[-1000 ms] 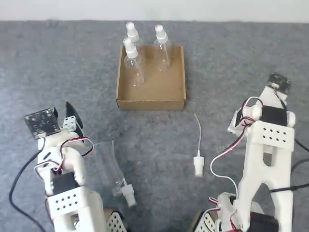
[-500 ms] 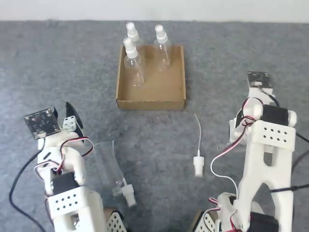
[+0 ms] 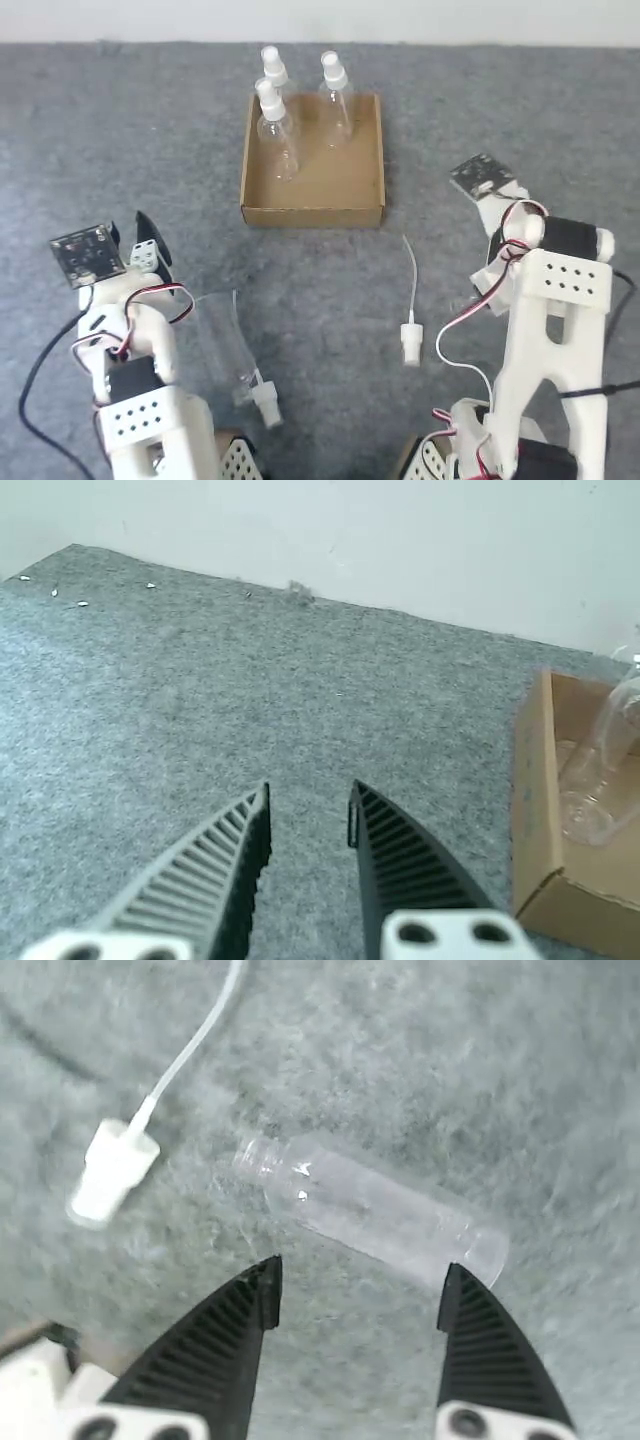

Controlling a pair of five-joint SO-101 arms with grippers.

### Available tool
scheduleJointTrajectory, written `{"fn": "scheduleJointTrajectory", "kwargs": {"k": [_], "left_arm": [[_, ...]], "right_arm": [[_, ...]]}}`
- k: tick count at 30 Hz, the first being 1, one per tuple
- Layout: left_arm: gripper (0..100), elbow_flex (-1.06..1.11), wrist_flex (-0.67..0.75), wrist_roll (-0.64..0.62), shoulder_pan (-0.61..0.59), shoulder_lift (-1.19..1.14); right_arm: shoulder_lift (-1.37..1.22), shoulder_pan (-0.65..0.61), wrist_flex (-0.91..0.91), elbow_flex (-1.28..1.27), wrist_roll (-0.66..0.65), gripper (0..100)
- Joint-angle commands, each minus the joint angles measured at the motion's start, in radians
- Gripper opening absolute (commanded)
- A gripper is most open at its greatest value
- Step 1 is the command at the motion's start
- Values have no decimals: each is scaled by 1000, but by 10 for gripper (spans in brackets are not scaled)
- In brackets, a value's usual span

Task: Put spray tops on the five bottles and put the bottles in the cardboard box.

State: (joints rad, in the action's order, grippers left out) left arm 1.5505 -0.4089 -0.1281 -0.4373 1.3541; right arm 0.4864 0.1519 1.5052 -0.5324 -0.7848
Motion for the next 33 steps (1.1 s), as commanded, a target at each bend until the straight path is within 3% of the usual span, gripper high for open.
{"fn": "scheduleJointTrajectory", "kwargs": {"k": [1, 9, 12, 15, 33], "left_arm": [[120, -28, 34, -9, 2, 12], [120, -28, 34, -9, 2, 12], [120, -28, 34, -9, 2, 12], [120, -28, 34, -9, 2, 12], [120, -28, 35, -9, 2, 12]], "right_arm": [[47, -22, 7, 61, -137, 213], [47, -22, -1, 38, -330, 217], [47, -24, -4, -8, -396, 285], [47, -22, -4, -28, -411, 366], [47, -24, -392, -341, -485, 369]]}}
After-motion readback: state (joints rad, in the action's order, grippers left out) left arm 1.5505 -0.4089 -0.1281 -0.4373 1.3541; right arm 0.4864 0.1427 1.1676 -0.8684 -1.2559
